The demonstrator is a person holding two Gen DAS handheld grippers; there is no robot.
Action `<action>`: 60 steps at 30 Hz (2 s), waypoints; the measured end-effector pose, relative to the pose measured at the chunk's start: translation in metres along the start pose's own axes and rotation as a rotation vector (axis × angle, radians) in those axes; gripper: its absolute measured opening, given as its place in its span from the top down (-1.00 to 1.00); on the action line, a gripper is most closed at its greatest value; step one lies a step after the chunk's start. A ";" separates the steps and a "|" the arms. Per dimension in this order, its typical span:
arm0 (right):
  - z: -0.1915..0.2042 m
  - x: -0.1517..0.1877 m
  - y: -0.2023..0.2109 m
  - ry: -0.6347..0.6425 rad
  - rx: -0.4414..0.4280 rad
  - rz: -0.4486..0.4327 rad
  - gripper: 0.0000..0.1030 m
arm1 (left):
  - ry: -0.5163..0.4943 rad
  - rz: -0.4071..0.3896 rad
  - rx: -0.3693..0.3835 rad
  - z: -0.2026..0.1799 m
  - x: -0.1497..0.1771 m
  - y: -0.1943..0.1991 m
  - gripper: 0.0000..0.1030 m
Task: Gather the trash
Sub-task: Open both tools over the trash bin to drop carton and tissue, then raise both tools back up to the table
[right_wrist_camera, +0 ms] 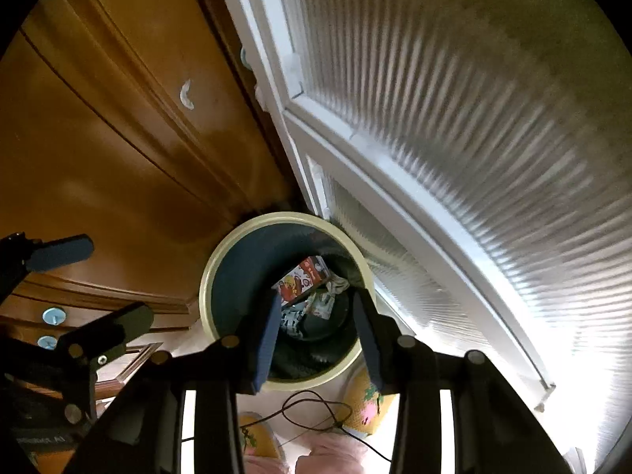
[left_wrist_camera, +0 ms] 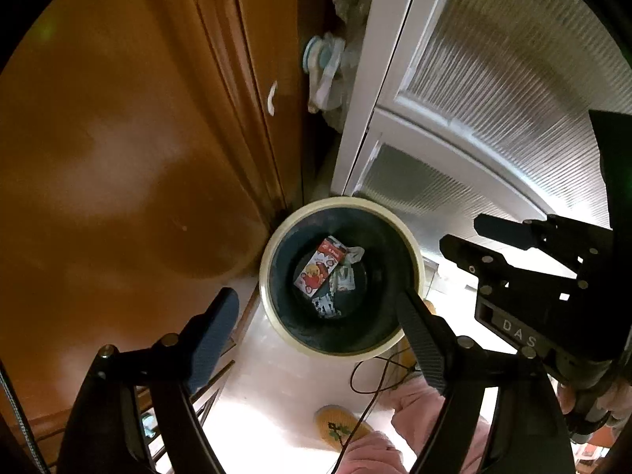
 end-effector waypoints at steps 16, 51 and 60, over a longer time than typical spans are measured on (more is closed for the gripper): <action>0.007 0.026 0.151 -0.026 -0.031 -0.045 0.25 | -0.021 -0.087 0.034 -0.035 0.024 0.161 -0.57; -0.038 -0.017 0.477 0.038 0.003 -0.447 0.25 | -0.109 -0.448 0.004 -0.079 -0.047 0.488 -0.57; -0.117 -0.108 0.519 -0.039 0.005 -0.536 -0.09 | -0.148 -0.449 0.003 -0.121 -0.143 0.492 -0.57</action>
Point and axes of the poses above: each gripper's, at about its wrist camera, not at the fingertips, and y roughly against the way its jaws point, z to its left, x to its underside, the point moved 10 cm from there along -y, roughly the way its jaws point, and after that the axes turned 9 degrees about z, right-handed, at the moved point
